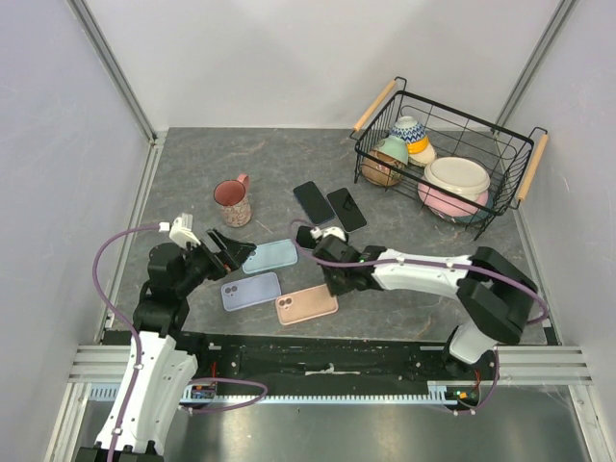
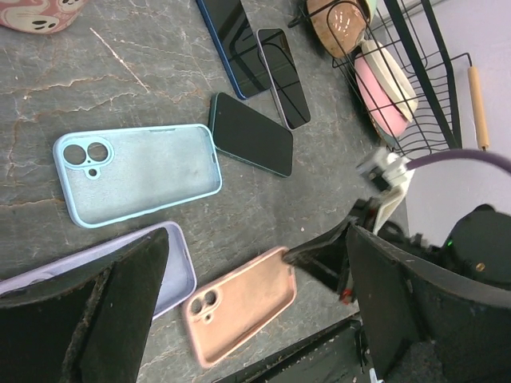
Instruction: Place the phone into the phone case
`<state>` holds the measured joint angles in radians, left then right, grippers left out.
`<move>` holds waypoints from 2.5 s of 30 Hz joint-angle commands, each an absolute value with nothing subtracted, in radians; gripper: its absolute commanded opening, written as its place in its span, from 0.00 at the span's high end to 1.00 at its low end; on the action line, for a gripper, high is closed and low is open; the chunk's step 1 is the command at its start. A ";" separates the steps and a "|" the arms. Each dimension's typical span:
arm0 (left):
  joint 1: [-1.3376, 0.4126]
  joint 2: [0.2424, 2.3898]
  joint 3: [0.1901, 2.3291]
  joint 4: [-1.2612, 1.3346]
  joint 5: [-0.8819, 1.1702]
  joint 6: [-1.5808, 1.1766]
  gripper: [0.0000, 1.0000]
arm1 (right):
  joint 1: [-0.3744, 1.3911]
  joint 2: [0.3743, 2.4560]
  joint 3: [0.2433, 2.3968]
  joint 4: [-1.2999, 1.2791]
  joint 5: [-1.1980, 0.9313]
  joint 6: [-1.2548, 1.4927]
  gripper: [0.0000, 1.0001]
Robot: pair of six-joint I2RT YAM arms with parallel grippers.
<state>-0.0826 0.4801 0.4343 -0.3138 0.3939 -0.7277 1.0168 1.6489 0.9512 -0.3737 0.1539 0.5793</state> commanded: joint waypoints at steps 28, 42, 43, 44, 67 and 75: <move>-0.081 0.546 0.376 -0.196 0.469 -0.733 0.02 | 0.925 1.514 0.881 -0.385 0.143 0.554 0.94; -0.080 0.632 0.393 -0.135 0.502 -0.706 0.00 | 0.882 1.269 0.890 -0.428 0.330 0.522 0.13; -0.080 0.641 0.385 -0.123 0.505 -0.709 0.00 | 0.870 1.244 0.888 -0.428 0.331 0.520 0.08; -0.080 0.647 0.371 -0.106 0.511 -0.713 0.00 | 0.858 1.235 0.885 -0.426 0.330 0.520 0.06; -0.089 0.957 0.482 -0.112 0.589 -0.634 0.01 | 0.690 1.316 0.807 -0.249 0.031 0.537 0.02; -0.277 1.058 0.642 -0.242 0.388 -0.572 0.02 | 0.650 1.390 0.790 -0.150 -0.113 0.572 0.02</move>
<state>-0.1711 1.0271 0.5121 -0.1547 0.5175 -0.6621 0.6586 1.3449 0.7914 -0.2420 -0.0280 0.5488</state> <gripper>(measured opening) 0.988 0.982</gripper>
